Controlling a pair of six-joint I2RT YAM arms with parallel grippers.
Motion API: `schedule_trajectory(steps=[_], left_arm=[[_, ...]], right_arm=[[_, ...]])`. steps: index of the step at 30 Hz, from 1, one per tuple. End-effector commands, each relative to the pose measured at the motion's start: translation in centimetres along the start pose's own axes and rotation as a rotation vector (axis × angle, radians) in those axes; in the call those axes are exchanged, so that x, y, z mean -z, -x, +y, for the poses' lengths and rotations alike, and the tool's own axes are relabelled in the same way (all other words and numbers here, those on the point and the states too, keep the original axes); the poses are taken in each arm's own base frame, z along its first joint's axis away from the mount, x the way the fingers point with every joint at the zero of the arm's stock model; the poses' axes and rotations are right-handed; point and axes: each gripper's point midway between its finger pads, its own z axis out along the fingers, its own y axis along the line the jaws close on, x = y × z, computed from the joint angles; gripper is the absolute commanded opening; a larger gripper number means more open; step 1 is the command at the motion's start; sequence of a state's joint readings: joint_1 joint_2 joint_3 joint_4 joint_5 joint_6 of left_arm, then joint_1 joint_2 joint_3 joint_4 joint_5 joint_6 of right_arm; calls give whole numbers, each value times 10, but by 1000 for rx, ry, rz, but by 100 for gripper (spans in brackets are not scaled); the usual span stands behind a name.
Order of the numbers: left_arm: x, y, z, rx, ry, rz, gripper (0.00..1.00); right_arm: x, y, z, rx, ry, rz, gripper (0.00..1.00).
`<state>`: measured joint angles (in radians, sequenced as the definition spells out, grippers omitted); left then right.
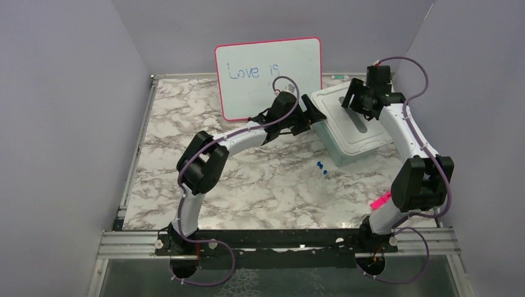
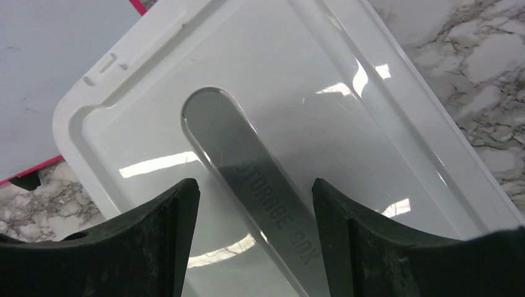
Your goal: Organize the chemistry lab equipment
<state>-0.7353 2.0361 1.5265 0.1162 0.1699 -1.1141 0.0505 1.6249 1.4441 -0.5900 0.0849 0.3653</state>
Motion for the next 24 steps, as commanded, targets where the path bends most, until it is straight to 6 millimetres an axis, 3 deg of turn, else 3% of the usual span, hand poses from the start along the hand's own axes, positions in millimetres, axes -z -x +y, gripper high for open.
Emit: schedule_trajectory(steps=[1, 8, 15, 19, 24], left_arm=[[-10, -10, -27, -11, -131, 73, 88], [-13, -10, -8, 27, -73, 43, 65], [-11, -9, 9, 27, -4, 19, 51], [-7, -8, 4, 20, -32, 19, 53], [0, 2, -22, -17, -106, -2, 69]], right_arm=[[-10, -22, 21, 18, 145, 74, 71], [-10, -40, 39, 49, 275, 135, 68], [-8, -46, 48, 70, 344, 155, 66], [-7, -50, 56, 91, 404, 176, 66], [-6, -58, 64, 102, 461, 213, 63]])
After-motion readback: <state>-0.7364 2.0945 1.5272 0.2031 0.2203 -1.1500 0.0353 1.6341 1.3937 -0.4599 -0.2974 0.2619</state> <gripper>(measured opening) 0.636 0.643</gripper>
